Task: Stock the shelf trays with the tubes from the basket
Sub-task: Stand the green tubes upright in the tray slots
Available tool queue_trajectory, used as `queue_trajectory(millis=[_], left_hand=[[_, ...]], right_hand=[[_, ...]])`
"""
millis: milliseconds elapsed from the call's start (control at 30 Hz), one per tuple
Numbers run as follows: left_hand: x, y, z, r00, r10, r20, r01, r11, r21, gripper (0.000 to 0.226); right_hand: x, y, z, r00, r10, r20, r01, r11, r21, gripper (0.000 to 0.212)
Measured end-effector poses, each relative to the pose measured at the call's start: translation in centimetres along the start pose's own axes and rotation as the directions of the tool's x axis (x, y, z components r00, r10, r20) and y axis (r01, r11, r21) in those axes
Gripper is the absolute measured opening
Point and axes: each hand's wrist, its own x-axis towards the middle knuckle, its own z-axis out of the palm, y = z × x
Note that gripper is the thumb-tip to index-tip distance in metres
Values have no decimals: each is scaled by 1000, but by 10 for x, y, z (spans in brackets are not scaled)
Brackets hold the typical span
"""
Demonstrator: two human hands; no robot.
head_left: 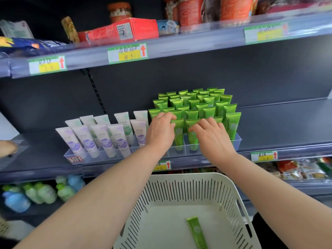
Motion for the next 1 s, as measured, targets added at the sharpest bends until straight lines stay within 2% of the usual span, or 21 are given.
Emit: queue_trajectory(millis=[133,267,467,700,900,1000], left_hand=[[-24,-11,-3,994,70,79,-78,992,102,26],[-50,-31,9,959,152,241,-202,959,198,28],[-89,-68,46,896,133,423,-260,930,260,27],[-148,-106,94,797,25,604,-220,943,250,27],[-182,-137,121,690,-75,720,-129,966,224,30],[-192,-148,130,625,-116,772,-119,963,241,29]], right_hand=[[-22,-7,3,997,-11,79,9,1000,19,43],[-48,-14,15,980,-29,199,33,999,-16,45],[-86,-28,42,891,-23,454,15,1000,21,48],[-147,-43,97,715,11,699,-25,1000,9,41],[-192,-54,134,413,95,906,-106,993,-56,41],[-211,-55,147,316,111,942,-126,989,-75,38]])
